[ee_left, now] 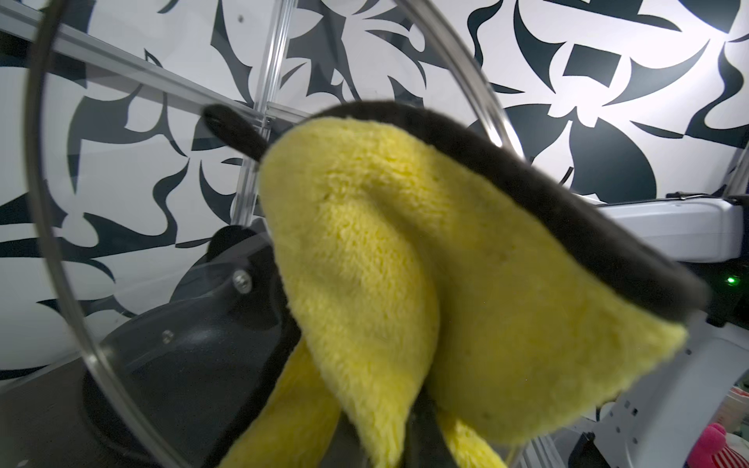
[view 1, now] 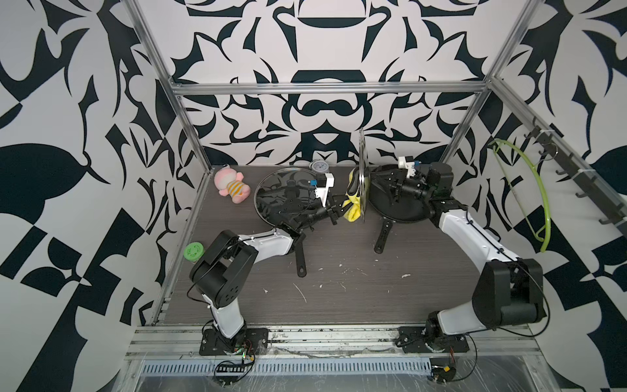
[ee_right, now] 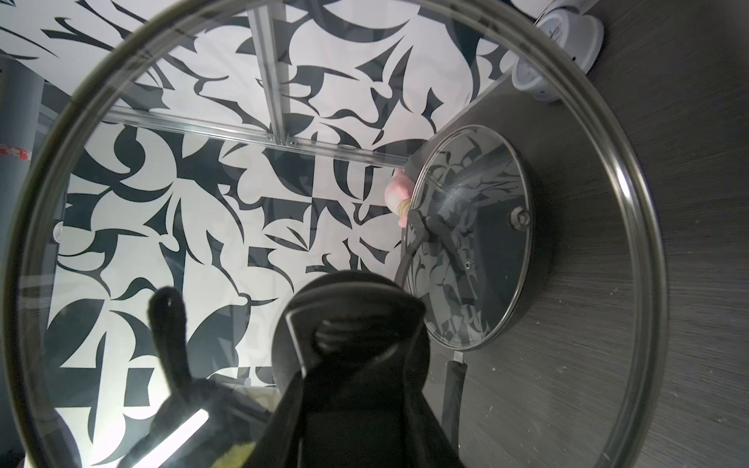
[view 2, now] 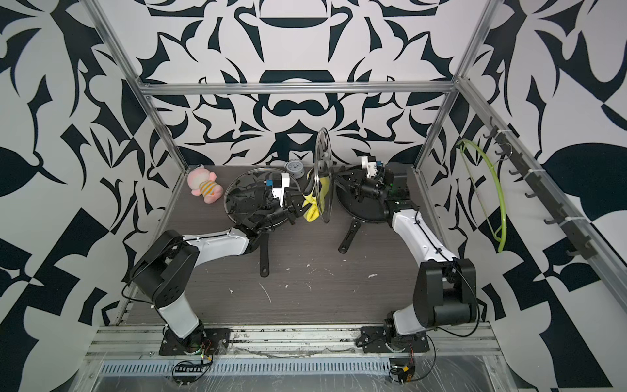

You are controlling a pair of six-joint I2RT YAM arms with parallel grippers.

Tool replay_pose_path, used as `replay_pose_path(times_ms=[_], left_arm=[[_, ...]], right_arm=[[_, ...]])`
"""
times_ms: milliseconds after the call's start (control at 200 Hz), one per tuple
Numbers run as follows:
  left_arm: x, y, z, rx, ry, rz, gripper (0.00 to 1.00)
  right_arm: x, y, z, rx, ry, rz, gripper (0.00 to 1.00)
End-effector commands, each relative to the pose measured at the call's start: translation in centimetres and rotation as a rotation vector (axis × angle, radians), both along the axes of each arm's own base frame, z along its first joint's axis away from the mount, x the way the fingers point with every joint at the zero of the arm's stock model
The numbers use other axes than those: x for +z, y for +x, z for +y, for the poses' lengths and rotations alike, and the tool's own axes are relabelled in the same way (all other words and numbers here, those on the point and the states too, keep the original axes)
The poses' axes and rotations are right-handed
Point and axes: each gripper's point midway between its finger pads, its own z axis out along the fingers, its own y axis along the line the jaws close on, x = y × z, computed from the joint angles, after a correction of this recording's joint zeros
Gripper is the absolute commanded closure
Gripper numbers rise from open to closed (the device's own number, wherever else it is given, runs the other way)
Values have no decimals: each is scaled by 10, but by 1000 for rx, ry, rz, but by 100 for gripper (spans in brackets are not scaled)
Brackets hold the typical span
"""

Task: Wipe the pot lid with a cloth
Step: Wipe the pot lid.

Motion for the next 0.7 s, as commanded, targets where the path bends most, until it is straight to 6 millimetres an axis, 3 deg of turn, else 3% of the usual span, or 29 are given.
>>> replay_pose_path(times_ms=[0,385,695], left_arm=[[28,-9,0,-27,-83,-76,100],[83,33,-1,106,-127,-97,100],[78,100,1,253,-42,-1,100]], right_arm=[[70,-20,11,81,34,-296,100],[68,-39,36,191,32,-324,100],[80,-56,47,240,42,-390,100]])
